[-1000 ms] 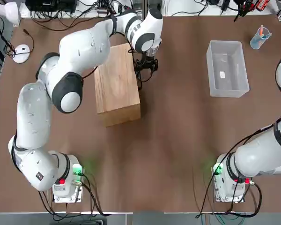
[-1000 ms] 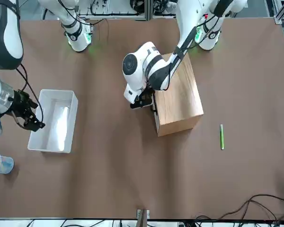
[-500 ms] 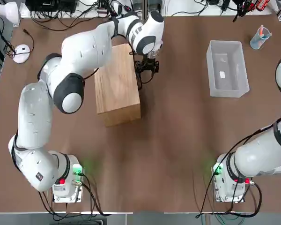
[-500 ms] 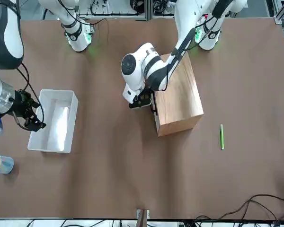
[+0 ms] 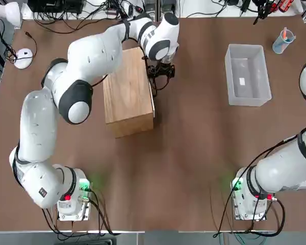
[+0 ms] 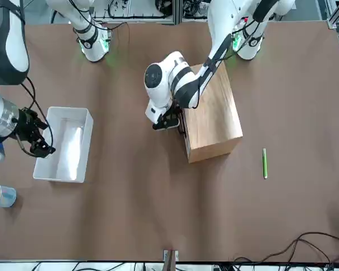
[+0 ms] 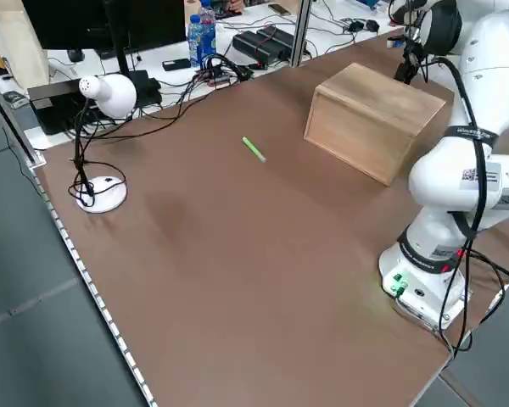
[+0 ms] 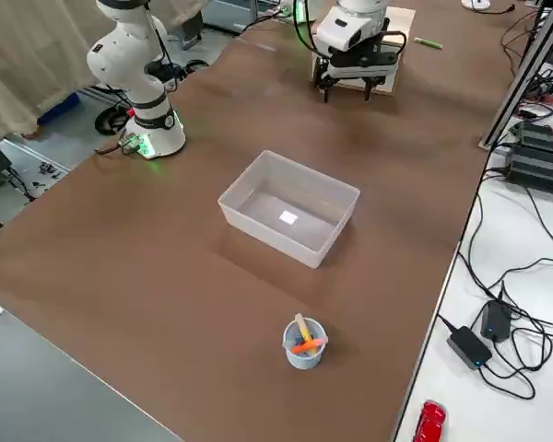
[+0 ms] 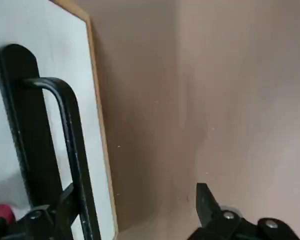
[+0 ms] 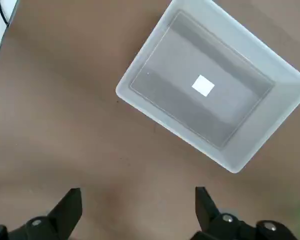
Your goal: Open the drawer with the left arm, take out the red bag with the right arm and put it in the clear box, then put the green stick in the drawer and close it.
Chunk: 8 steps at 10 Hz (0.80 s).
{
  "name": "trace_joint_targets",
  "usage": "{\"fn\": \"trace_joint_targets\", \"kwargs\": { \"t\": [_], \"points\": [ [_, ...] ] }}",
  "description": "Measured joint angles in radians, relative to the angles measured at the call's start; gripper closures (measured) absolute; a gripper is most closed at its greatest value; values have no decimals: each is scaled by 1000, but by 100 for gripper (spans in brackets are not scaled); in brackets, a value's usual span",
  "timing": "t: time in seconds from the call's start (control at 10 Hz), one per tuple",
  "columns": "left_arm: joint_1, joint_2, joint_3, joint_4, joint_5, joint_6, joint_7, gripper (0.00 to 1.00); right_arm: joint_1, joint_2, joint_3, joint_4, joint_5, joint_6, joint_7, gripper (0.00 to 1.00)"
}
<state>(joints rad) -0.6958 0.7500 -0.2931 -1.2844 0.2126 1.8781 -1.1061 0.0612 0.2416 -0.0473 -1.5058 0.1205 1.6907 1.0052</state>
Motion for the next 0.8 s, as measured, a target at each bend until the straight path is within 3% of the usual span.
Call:
{"fn": "trace_joint_targets", "kwargs": {
  "t": [0.3,0.8],
  "points": [
    [-17,11,1,0,1,86,-31,0,0,0,0,0,0,0,0,0],
    [-39,19,11,0,4,134,-47,0,0,0,-2,0,0,0,0,0]
  ]
}}
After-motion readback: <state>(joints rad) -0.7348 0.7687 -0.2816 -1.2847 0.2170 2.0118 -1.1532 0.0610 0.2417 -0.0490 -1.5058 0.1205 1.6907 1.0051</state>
